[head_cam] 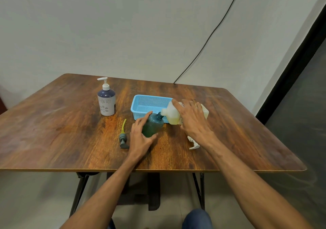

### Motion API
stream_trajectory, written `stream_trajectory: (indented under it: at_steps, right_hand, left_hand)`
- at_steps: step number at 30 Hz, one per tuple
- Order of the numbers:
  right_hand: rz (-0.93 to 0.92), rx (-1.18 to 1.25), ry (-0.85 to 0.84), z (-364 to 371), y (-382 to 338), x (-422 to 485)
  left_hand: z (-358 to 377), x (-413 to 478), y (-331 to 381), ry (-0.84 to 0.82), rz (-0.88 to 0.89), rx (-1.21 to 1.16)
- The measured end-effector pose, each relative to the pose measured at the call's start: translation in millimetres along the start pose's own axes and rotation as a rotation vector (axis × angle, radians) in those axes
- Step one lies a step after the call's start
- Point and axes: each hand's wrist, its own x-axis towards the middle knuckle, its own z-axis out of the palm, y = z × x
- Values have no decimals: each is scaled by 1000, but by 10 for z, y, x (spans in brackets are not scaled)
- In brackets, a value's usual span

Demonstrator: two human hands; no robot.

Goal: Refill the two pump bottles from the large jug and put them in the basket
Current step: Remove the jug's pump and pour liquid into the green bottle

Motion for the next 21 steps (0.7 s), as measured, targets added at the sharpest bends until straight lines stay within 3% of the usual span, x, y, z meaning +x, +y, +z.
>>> stream_trajectory:
  at_steps: [21]
  right_hand:
    - [-11,-16,4,-37,-5,-24]
  left_hand:
    - [-16,-29,49,-3,-9,-30]
